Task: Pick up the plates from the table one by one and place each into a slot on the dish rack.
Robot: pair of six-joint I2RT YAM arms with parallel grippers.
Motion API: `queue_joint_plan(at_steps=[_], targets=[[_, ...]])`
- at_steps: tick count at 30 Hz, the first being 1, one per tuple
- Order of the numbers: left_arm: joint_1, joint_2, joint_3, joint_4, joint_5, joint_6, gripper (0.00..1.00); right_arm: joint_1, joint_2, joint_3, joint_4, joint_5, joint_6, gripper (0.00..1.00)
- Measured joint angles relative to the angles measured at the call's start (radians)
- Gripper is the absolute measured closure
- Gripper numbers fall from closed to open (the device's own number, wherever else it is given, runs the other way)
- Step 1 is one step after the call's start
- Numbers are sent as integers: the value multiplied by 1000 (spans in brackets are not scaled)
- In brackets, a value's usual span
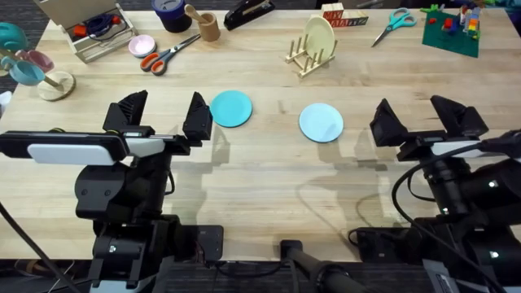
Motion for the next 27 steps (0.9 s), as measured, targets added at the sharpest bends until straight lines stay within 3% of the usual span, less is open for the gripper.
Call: queue_joint_plan(at_steps=[20, 27], targets=[[0, 0, 8, 20, -3, 0, 7, 0, 0, 0, 10, -1, 29, 6], [0, 1, 169, -114, -7, 0, 7, 0, 2, 72, 1, -1, 50, 6]])
